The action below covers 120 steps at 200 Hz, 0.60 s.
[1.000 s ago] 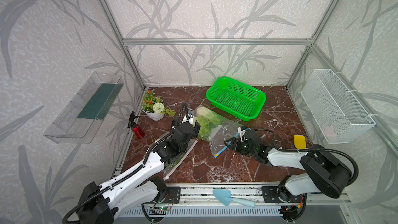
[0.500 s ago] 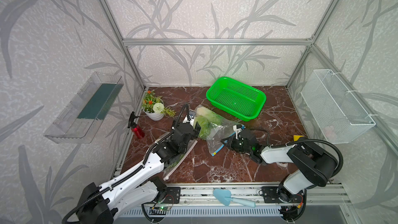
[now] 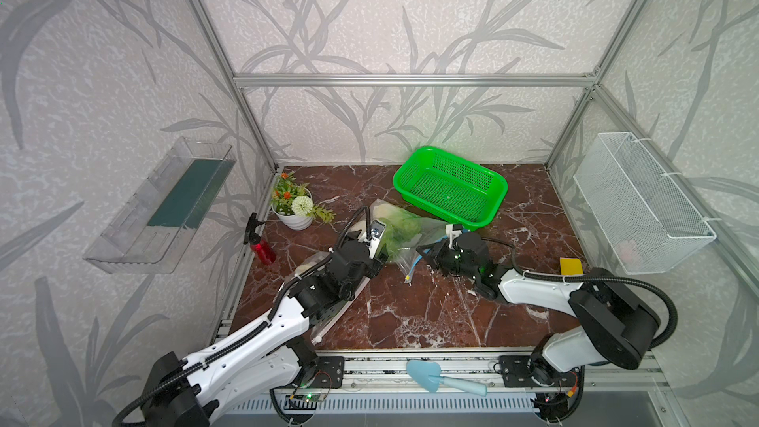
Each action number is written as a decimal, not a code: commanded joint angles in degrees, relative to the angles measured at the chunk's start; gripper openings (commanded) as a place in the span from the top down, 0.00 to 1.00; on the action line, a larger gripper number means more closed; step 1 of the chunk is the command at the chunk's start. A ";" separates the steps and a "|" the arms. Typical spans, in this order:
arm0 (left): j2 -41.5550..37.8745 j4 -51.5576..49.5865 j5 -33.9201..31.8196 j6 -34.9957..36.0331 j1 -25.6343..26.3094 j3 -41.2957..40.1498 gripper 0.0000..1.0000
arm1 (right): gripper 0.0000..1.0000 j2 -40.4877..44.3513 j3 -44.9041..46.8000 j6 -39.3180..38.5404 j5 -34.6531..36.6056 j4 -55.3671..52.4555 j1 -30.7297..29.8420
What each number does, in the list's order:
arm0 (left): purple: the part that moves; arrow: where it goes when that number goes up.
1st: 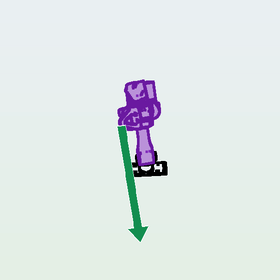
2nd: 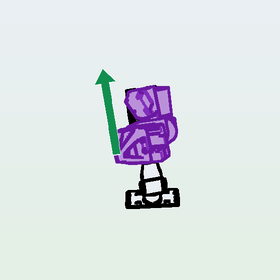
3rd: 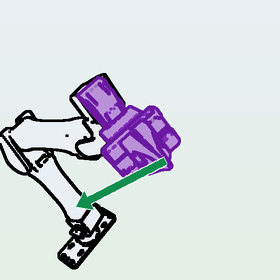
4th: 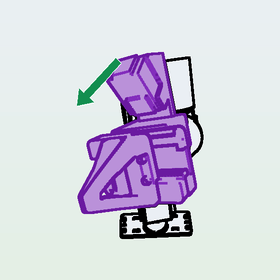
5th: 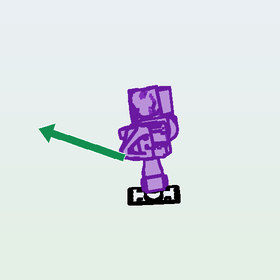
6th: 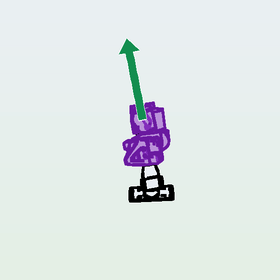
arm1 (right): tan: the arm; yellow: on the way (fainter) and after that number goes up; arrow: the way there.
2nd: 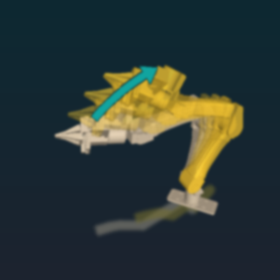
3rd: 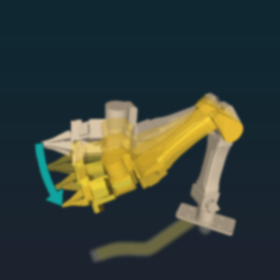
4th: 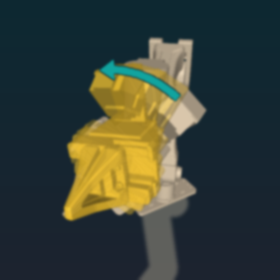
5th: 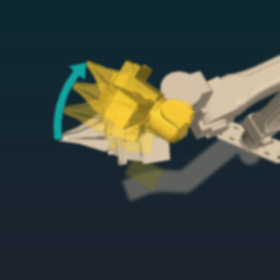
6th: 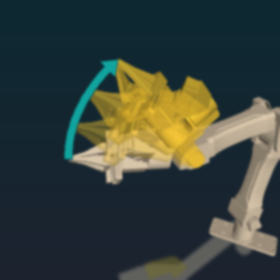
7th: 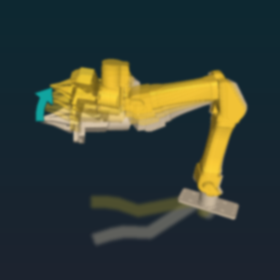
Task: Open the zip-top bag and take out the chinese cabbages
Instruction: Pick up the zipper food storage bag at the center of the board.
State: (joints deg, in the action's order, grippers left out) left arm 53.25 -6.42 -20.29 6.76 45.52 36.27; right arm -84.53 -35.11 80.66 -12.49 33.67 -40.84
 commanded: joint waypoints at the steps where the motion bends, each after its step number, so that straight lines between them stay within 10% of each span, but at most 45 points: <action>1: 1.27 -3.59 3.13 2.03 1.64 1.85 0.30 | 1.00 3.39 -3.44 0.66 1.02 -5.74 -0.21; 120: -2.98 -13.19 22.83 0.73 1.77 9.47 0.36 | 1.00 2.95 -12.12 7.60 3.22 -6.68 -0.21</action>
State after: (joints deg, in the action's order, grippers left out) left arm 50.17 -14.28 -4.12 7.27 47.24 42.19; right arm -80.09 -44.99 84.93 -10.28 24.40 -40.91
